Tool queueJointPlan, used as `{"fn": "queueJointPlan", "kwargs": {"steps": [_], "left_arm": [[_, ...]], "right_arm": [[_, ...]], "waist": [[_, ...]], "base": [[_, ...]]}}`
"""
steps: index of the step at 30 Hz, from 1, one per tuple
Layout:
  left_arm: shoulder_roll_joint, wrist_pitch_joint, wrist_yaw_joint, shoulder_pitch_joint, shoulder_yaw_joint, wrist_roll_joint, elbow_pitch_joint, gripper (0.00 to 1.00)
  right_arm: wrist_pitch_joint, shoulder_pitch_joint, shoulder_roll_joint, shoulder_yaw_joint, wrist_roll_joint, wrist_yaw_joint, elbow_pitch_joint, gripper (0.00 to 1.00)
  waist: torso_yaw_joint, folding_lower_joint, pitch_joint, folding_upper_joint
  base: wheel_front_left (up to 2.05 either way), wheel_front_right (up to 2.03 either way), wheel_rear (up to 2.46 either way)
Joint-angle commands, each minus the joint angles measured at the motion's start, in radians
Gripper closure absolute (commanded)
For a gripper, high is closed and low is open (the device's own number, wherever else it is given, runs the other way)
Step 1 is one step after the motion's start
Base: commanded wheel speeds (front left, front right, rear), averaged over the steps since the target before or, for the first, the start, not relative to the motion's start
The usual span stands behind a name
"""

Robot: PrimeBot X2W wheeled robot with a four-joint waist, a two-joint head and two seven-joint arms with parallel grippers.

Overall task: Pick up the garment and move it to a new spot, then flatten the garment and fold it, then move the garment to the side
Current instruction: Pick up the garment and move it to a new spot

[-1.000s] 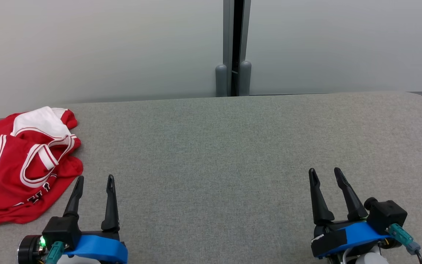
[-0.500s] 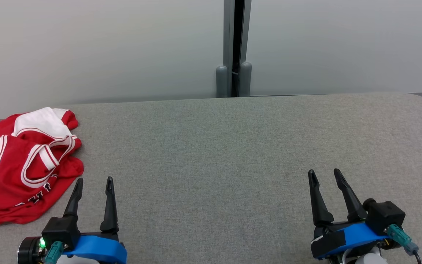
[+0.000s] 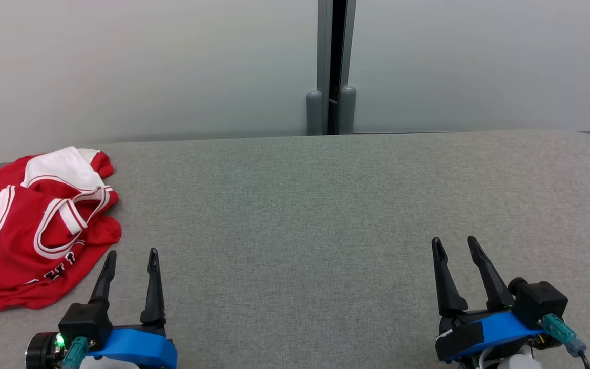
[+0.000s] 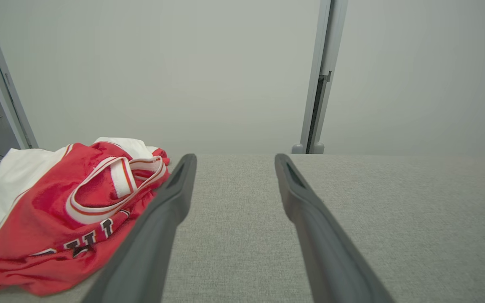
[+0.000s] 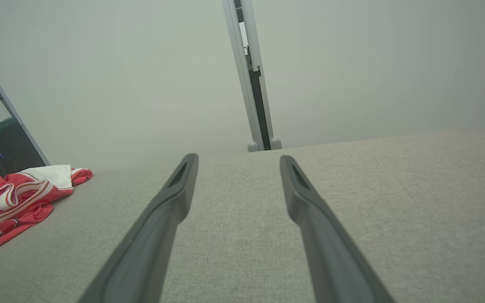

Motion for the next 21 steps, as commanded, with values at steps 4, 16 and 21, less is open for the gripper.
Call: {"fn": "queueJointPlan", "kwargs": {"steps": [4, 16, 21], "left_arm": [[0.004, -0.003, -0.004, -0.007, 0.012, -0.004, 0.003, 0.00], [0.004, -0.003, 0.010, -0.014, 0.023, -0.004, 0.005, 0.00], [0.004, -0.003, 0.015, -0.018, 0.034, 0.001, 0.002, 0.00]], "right_arm": [[-0.004, 0.006, -0.004, 0.000, 0.005, 0.000, -0.005, 0.00], [-0.003, 0.007, -0.004, -0.002, 0.007, 0.000, -0.003, 0.00], [-0.003, 0.000, -0.004, -0.006, -0.001, 0.000, -0.007, 0.00]], "waist": [[0.025, 0.0000, 0.003, 0.0000], [0.166, 0.0000, 0.014, 0.0000], [0.238, 0.0000, 0.024, 0.0000]], "base": [[0.00, 0.00, 0.00], [0.00, 0.00, 0.00], [0.00, 0.00, 0.00]]}}
